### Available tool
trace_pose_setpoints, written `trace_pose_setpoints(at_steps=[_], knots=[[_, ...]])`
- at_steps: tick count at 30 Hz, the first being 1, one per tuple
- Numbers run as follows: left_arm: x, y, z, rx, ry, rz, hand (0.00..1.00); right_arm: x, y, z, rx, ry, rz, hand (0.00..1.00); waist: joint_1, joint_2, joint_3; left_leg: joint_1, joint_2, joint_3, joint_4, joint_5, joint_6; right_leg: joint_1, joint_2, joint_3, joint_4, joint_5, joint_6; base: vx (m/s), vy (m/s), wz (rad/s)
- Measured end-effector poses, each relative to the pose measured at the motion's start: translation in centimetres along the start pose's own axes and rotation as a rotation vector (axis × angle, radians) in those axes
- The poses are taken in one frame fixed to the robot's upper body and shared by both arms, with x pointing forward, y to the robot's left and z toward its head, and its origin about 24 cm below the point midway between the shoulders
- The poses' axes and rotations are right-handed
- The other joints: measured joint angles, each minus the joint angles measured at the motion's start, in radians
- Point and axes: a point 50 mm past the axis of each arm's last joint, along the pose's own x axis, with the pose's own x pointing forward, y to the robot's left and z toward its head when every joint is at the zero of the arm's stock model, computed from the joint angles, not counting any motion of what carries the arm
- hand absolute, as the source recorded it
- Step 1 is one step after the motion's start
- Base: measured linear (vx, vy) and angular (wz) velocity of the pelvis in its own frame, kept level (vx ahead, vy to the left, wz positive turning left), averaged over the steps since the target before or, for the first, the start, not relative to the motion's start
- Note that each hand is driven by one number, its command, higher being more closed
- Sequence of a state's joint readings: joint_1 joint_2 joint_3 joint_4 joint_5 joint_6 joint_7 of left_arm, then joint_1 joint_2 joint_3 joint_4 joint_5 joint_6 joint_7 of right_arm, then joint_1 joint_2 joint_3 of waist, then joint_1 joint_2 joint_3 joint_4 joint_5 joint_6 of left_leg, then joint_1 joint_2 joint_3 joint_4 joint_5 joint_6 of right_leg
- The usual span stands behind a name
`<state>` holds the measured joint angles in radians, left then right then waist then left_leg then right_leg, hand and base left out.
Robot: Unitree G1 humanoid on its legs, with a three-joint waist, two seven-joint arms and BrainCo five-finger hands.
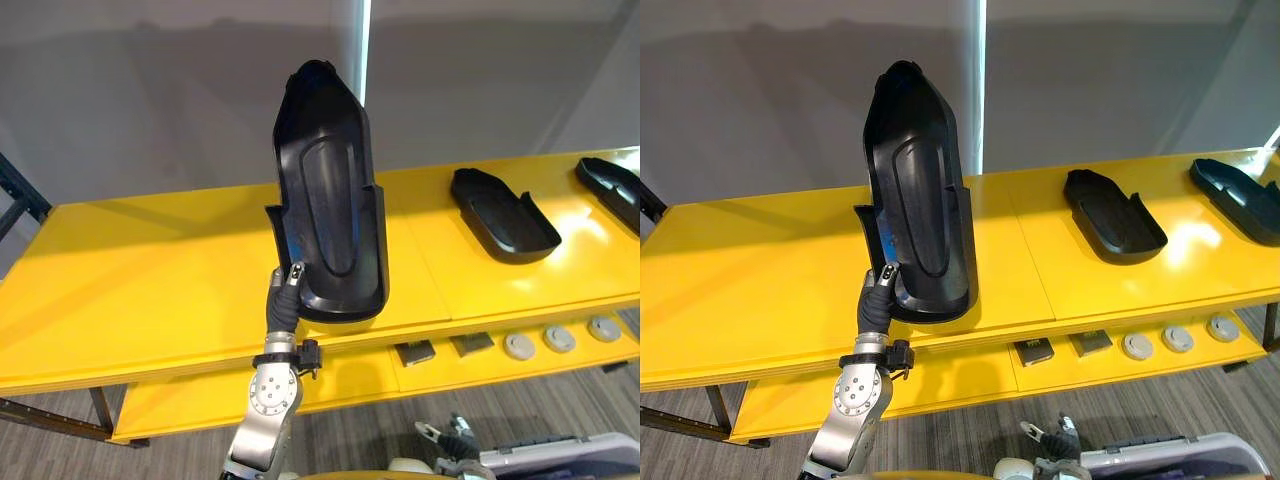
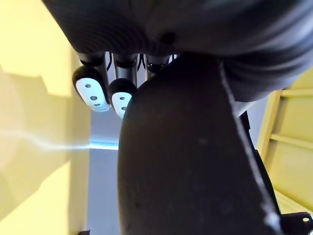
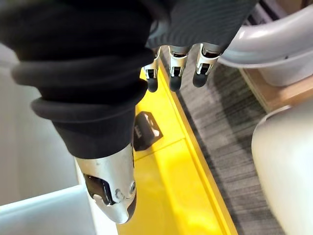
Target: Walk over and take plastic housings, then place them on the shelf
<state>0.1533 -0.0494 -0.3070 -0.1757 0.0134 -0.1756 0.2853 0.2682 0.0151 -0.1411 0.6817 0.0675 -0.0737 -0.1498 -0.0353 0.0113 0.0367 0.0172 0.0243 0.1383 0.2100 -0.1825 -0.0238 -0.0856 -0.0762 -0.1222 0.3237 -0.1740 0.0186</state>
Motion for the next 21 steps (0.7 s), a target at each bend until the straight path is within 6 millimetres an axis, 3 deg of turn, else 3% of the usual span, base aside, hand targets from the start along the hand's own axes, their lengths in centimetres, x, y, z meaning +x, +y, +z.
trace_pose_setpoints(at_steps=[5,10,17,21], knots=[[0.2,1.2,-0.5,0.034,0.023,0.056,1.0,-0.2,0.3,-1.0,-0.002,0.04,0.006,0.0,-0.004,-0.023,-0.009,0.009,-0.004,-0.003,-0.051,0.041,0.003,0.021,0.007,0.001,-0.074,0.033,-0.011,0.0,-0.003,0.0],[1.9,3.4,-2.3,0.155,0.091,0.145,1.0,0.2,0.4,-1.0,-0.048,0.05,0.032,0.0,-0.008,-0.02,-0.012,0.034,-0.002,-0.011,-0.158,0.109,0.015,0.055,0.029,0.001,-0.203,0.127,-0.011,-0.1,0.001,0.0],[4.4,7.4,-3.8,0.26,0.176,0.296,1.0,0.4,0.9,-0.6,-0.086,0.036,0.063,0.0,-0.037,-0.022,-0.012,0.043,-0.004,-0.003,-0.263,0.163,-0.016,0.065,0.043,0.015,-0.338,0.214,-0.009,-0.15,-0.009,-0.07],[5.6,7.7,-4.2,0.277,0.204,0.313,1.0,0.4,0.8,-0.5,-0.096,0.032,0.079,0.0,-0.044,-0.025,-0.012,0.046,-0.005,-0.003,-0.31,0.174,-0.033,0.065,0.047,0.016,-0.379,0.222,0.0,-0.07,-0.021,-0.04]])
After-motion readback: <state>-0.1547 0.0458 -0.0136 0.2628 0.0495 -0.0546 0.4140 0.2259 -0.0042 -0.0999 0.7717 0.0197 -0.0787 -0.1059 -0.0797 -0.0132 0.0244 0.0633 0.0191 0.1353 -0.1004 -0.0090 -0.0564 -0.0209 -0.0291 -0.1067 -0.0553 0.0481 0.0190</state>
